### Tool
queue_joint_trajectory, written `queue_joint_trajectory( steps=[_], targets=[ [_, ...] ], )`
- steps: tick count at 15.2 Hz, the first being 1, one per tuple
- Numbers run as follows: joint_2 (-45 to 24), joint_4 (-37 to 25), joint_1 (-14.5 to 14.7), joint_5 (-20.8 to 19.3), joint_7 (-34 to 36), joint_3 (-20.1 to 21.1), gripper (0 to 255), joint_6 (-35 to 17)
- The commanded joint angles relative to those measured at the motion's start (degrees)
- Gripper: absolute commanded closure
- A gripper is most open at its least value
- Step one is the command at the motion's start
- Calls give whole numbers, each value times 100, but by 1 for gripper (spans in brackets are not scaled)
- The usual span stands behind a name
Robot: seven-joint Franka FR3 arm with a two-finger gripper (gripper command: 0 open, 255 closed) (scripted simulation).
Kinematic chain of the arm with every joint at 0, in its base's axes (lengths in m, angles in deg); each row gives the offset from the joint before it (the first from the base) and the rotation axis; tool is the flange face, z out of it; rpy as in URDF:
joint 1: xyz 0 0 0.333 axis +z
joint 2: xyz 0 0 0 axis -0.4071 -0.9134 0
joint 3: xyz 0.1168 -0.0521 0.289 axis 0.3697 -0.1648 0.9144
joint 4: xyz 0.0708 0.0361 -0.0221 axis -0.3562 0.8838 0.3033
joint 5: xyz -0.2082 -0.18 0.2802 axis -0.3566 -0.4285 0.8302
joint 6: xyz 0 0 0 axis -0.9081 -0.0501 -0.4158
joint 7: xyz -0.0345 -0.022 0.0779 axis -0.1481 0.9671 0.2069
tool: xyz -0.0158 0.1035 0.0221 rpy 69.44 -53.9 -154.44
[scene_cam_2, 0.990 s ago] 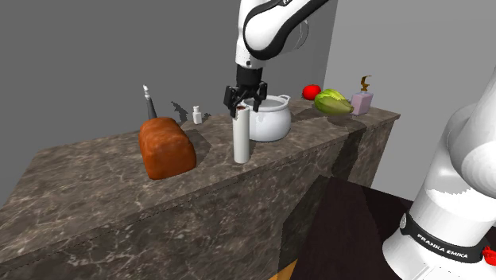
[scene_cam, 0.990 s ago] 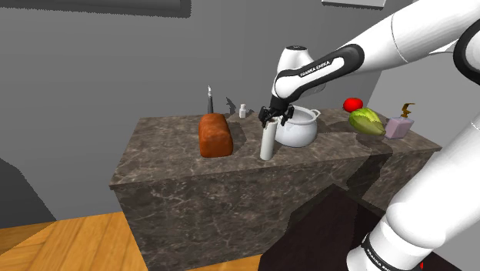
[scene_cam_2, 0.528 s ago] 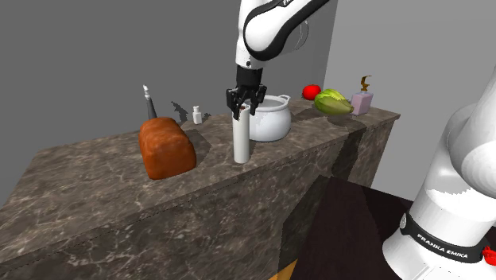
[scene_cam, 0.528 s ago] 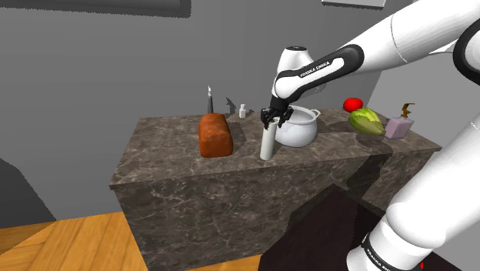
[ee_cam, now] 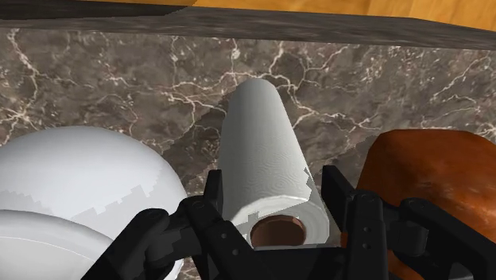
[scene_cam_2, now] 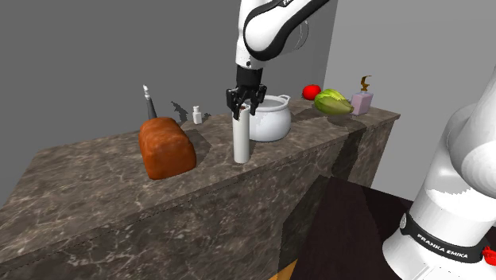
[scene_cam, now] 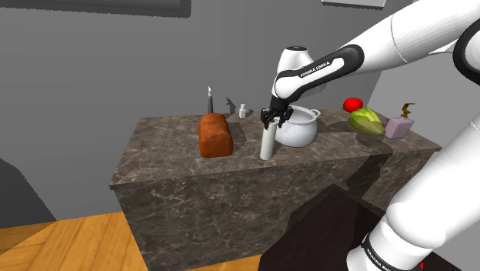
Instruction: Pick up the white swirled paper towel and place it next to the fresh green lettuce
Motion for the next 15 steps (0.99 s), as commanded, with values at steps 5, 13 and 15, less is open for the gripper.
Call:
queue_joint_trajectory(
  steps=[5,13,15],
  targets=[
    [138,-172,5,25,-29,1,255,312],
    [358,-575,14,63,-79,2,255,934],
    [401,-688,15,71,-91,2,255,1089]
  ],
)
